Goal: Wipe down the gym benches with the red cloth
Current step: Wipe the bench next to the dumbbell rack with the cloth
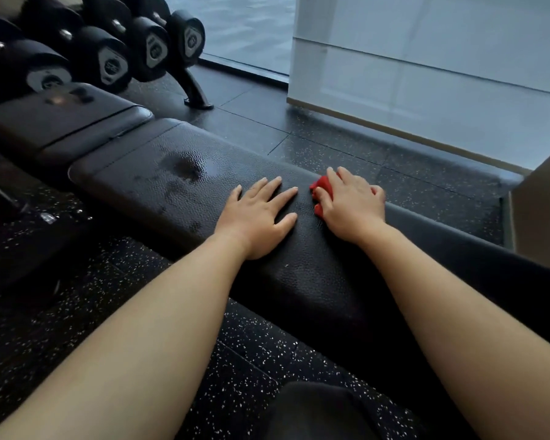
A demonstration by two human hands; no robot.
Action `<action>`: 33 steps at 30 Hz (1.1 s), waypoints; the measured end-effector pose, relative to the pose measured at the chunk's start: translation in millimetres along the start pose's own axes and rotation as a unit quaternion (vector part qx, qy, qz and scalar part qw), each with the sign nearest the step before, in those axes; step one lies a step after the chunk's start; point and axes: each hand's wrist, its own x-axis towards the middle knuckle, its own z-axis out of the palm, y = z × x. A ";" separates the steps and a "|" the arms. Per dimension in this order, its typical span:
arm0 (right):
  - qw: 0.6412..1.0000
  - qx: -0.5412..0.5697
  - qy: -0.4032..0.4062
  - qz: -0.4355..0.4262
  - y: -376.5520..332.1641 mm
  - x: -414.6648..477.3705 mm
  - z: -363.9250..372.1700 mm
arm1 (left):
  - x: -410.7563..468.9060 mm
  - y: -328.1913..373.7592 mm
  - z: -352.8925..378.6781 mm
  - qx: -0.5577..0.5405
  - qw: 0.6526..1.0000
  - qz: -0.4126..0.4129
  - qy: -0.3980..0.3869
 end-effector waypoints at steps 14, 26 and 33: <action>1.000 -0.011 -0.005 -0.003 -5.5 19.1 1.8 | 1.9 1.0 -1.6 -0.003 1.000 -0.004 0.002; 1.000 0.005 -0.005 -0.017 -7.7 -25.5 -1.8 | 24.9 8.7 -19.0 0.042 0.999 0.030 0.009; 0.999 -0.009 -0.017 0.048 -15.5 21.0 1.0 | 59.3 -3.8 -7.5 0.004 0.997 0.055 -0.046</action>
